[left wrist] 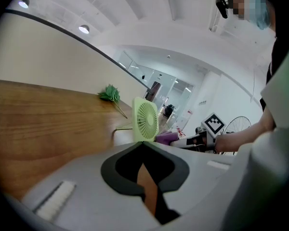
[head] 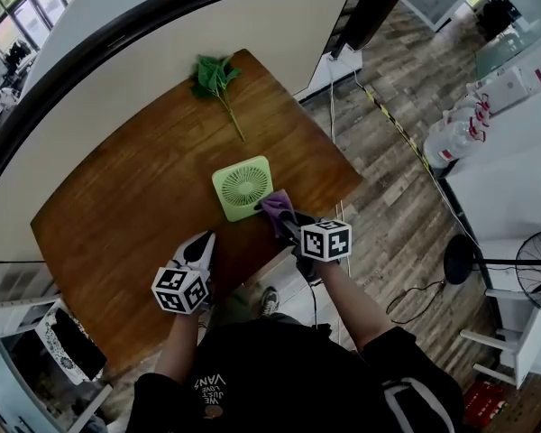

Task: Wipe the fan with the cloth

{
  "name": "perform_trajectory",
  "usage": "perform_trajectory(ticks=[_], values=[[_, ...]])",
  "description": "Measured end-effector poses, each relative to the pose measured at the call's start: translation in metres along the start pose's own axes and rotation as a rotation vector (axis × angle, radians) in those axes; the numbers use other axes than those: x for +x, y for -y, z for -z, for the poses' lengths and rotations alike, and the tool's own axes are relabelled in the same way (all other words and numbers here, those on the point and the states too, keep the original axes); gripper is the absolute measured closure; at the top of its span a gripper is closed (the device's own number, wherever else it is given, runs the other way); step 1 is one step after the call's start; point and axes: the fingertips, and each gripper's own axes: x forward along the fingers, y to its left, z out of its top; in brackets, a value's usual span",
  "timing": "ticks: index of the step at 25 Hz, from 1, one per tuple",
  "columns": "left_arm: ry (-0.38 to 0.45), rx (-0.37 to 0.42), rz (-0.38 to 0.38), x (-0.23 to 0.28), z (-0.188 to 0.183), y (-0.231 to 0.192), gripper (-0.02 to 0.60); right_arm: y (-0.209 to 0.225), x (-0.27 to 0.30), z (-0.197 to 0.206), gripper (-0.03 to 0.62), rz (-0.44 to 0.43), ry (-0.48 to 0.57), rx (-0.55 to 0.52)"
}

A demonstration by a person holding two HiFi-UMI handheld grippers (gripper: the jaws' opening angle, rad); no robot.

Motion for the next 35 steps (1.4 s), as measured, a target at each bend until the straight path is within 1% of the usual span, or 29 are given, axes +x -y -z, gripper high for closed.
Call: perform_trajectory(ticks=[6, 8, 10, 15, 20, 23, 28, 35], values=[[0.009, 0.015, 0.01, 0.002, -0.005, 0.009, 0.569, 0.034, -0.019, -0.004, 0.494, 0.114, 0.042, 0.058], [0.015, 0.019, 0.012, 0.001, -0.007, 0.013, 0.569, 0.036, -0.027, -0.005, 0.494, 0.132, 0.056, 0.067], [0.023, 0.022, 0.01, -0.001, -0.01, 0.016, 0.569, 0.031, -0.034, -0.007, 0.494, 0.132, 0.071, 0.06], [0.049, 0.026, -0.008, -0.007, -0.022, 0.022, 0.569, 0.006, -0.052, -0.022, 0.494, 0.099, 0.133, 0.016], [0.104, 0.041, -0.007, -0.019, -0.037, 0.037, 0.569, -0.03, -0.073, -0.038, 0.494, 0.039, 0.213, -0.017], [0.123, 0.043, -0.012, -0.025, -0.041, 0.045, 0.569, -0.05, -0.085, -0.049, 0.494, 0.001, 0.254, -0.038], [0.142, 0.049, -0.008, -0.039, -0.04, 0.065, 0.569, -0.08, -0.106, -0.047, 0.494, -0.052, 0.269, -0.094], [0.155, 0.094, 0.0, -0.055, -0.043, 0.091, 0.569, -0.096, -0.128, -0.045, 0.494, -0.09, 0.278, -0.135]])
